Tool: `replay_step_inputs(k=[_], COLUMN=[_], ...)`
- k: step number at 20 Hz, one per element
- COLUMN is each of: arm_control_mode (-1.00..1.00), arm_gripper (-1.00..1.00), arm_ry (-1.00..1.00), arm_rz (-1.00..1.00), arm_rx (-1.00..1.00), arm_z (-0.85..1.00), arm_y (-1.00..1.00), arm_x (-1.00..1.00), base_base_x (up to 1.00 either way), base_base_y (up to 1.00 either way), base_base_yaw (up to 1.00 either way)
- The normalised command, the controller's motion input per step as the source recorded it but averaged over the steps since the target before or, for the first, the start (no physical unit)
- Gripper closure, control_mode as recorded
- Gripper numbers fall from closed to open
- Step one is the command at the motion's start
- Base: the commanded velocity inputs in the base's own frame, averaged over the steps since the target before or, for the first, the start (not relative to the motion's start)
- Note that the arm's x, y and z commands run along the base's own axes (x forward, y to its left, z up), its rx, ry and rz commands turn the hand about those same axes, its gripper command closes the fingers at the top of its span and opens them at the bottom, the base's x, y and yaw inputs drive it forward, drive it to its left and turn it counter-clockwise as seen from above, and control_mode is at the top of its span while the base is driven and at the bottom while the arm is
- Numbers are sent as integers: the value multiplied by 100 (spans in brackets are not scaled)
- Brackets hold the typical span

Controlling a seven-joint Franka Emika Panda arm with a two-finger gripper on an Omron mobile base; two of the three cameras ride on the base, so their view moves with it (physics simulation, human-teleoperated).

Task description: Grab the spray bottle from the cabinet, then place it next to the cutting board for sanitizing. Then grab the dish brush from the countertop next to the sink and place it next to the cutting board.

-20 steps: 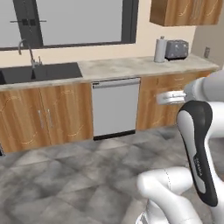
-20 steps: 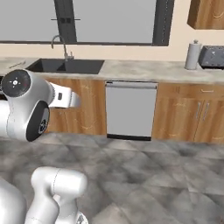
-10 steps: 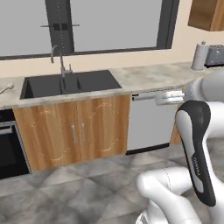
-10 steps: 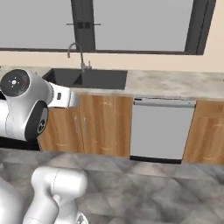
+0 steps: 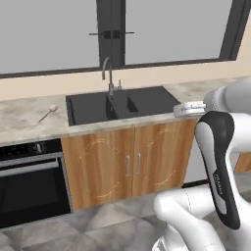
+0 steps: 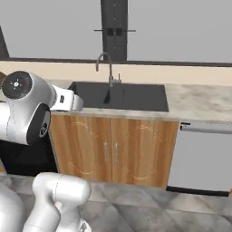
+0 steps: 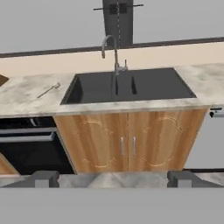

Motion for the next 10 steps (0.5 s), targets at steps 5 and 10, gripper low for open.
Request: replay_step_inputs(k=[5, 10], arm_control_mode=[100, 100], arm_gripper=[-100, -100], arm_ry=[0, 0], arm_rz=[0, 0], arm_rx=[0, 0], arm_z=[0, 0], arm_y=[0, 0], arm_x=[0, 0], base_base_x=[48, 100], base_base_y=[99, 80], base_base_yaw=[23, 32])
